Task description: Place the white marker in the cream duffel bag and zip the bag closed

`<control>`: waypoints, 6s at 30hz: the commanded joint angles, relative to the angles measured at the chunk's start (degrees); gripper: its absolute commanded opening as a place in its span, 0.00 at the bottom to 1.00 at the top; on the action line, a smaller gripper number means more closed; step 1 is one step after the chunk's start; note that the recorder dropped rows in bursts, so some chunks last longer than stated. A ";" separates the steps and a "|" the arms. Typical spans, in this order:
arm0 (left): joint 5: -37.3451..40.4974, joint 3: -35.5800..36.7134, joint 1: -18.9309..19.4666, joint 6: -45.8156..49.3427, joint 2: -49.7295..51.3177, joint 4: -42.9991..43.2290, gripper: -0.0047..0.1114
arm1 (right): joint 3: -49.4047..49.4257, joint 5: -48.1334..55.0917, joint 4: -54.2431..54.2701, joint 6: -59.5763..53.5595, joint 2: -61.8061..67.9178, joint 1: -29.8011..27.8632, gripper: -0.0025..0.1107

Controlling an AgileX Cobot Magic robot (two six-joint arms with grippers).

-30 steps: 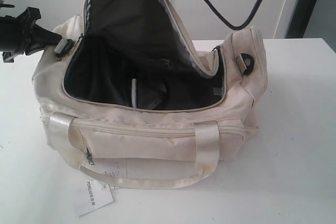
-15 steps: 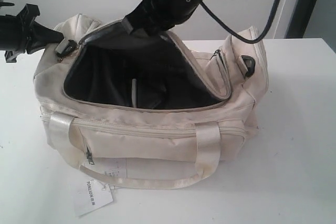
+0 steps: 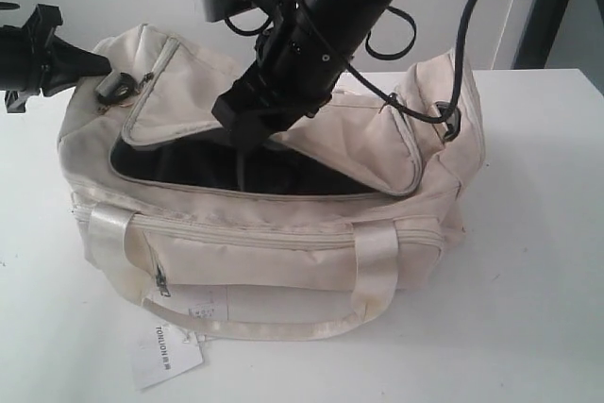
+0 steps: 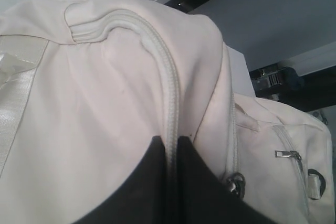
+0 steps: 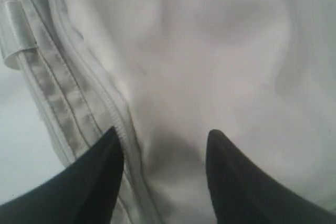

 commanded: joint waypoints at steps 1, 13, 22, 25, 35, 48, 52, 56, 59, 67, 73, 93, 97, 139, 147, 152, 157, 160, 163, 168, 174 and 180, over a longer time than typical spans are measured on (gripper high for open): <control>3.03 -0.28 1.40 -0.50 -0.43 -2.77 0.04 | -0.04 4.78 2.13 -0.85 -0.13 0.23 0.45; 6.34 -0.28 1.43 -0.50 -0.43 -2.77 0.04 | -0.15 5.81 20.14 -6.18 -2.34 0.34 0.45; 7.79 -0.28 1.43 -0.36 -0.43 -2.62 0.04 | -0.15 -15.60 28.45 -30.88 -1.17 7.61 0.42; 7.65 -0.28 1.43 -0.26 -0.43 -2.62 0.04 | -0.15 -24.39 25.24 -31.39 -0.19 10.58 0.42; 7.90 -0.28 1.43 0.72 -0.43 -2.62 0.04 | -8.34 -31.45 -10.38 -7.64 10.05 13.29 0.45; 10.34 -0.28 1.43 0.72 -0.43 -2.62 0.04 | -12.94 -38.68 -16.94 -10.45 19.09 13.17 0.49; 10.34 -0.28 1.43 0.82 -0.43 -2.62 0.04 | -12.94 -38.81 -18.40 -10.34 19.91 13.08 0.42; 10.34 -0.28 1.43 1.06 -0.43 -2.62 0.04 | -12.94 -37.41 -21.30 -10.34 19.99 13.08 0.25; 10.43 -0.28 1.43 1.22 -0.43 -2.62 0.04 | -12.94 -36.50 -21.65 -10.34 19.79 13.08 0.02; 10.43 -0.28 1.43 1.37 -0.43 -2.62 0.04 | -12.94 -28.02 -21.65 -6.67 15.83 13.08 0.02; 10.43 -0.28 1.43 1.37 -0.43 -2.62 0.04 | -12.94 -24.18 -20.58 -6.16 13.52 13.08 0.02; 10.60 -0.28 1.43 1.39 -0.43 -2.62 0.04 | -12.94 -9.37 -17.69 -7.38 9.61 13.08 0.02; 10.69 -0.28 1.43 1.39 -0.43 -2.62 0.04 | -12.94 -9.25 -20.58 -6.68 10.44 12.95 0.02; 11.46 -0.28 1.43 1.39 -0.43 -2.62 0.04 | -12.92 -21.88 3.05 24.42 17.01 5.13 0.50; 11.70 -0.28 1.43 1.39 -0.43 -2.62 0.04 | -12.92 -21.30 7.00 22.19 17.60 5.13 0.50; 11.88 -0.28 1.43 1.39 -0.43 -2.62 0.04 | -12.92 -21.56 10.37 20.08 19.41 5.13 0.50; 12.00 -0.28 1.43 1.49 -0.43 -2.62 0.04 | -12.92 -24.66 14.19 18.64 21.04 5.13 0.47; 12.00 -0.28 1.43 1.88 -0.43 -2.62 0.04 | -12.92 -25.47 14.08 17.59 21.00 5.13 0.21; 12.00 -0.28 1.43 2.28 -0.43 -2.62 0.04 | -12.92 -25.26 13.79 15.45 20.42 5.13 0.02; 12.00 -0.28 1.43 2.40 -0.43 -2.62 0.04 | -12.92 -22.69 8.96 15.45 19.23 5.04 0.02; 12.00 -0.28 1.43 2.51 -0.43 -2.62 0.04 | -12.92 -20.23 2.85 15.45 16.51 4.62 0.02; 12.00 -0.28 1.43 2.51 -0.43 -2.62 0.04 | -12.92 -18.60 1.92 14.97 15.69 4.50 0.02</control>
